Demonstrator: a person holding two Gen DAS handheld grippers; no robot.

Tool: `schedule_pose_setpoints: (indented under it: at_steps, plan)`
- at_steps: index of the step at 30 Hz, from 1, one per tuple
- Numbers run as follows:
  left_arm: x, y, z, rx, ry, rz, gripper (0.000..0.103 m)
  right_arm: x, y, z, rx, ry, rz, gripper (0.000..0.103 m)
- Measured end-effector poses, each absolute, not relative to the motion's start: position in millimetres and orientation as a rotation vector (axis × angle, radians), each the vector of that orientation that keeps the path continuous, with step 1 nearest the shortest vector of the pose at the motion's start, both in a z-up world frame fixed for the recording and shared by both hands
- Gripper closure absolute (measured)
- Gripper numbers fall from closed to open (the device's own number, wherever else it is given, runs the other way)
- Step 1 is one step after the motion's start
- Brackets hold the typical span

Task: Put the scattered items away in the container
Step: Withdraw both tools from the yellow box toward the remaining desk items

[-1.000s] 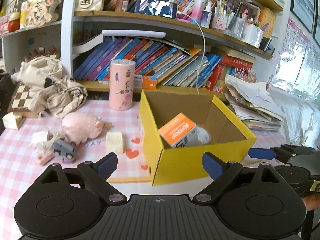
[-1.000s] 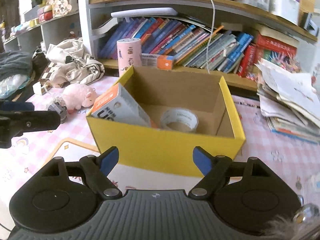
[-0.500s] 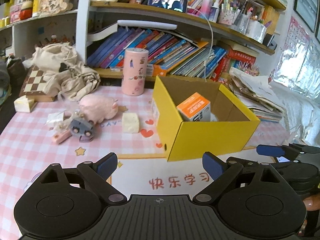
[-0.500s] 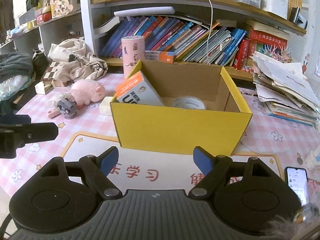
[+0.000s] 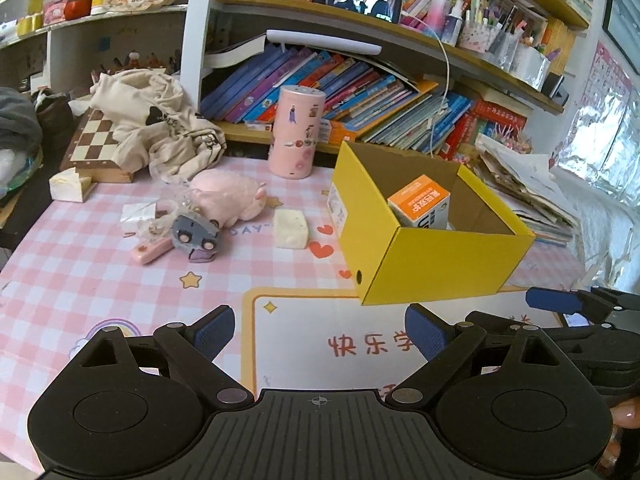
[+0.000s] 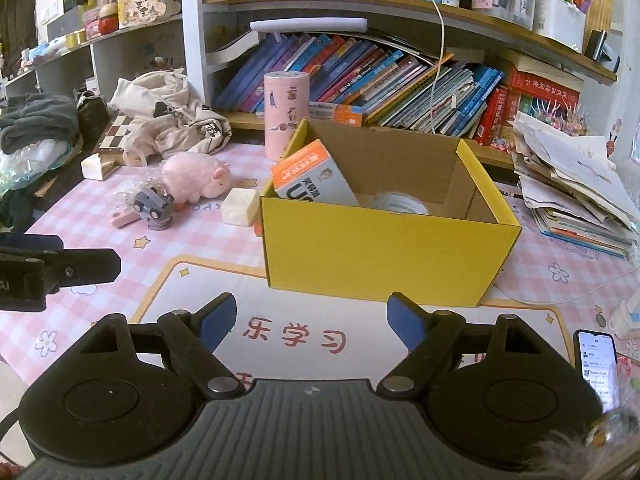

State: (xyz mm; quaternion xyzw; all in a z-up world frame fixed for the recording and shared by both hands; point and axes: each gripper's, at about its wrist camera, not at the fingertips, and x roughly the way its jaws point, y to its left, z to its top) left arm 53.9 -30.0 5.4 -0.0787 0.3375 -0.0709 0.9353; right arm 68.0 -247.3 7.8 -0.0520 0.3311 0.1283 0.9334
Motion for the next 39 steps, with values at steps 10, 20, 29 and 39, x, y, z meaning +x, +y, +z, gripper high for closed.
schedule_pose_setpoints:
  at_steps: [10, 20, 29, 39]
  plan:
    - [46, -7, 4, -0.168, 0.691, -0.118, 0.009, 64, -222, 8, -0.129, 0.676, 0.288, 0.020]
    - [37, 23, 2, -0.186, 0.691, -0.084, 0.009, 63, -188, 5, -0.156, 0.679, 0.330, 0.020]
    - [28, 51, 0, -0.208, 0.689, -0.054, 0.009, 60, -156, 4, -0.183, 0.678, 0.365, 0.020]
    - [28, 67, -3, -0.227, 0.681, -0.051, 0.009, 61, -138, 2, -0.204, 0.681, 0.382, 0.020]
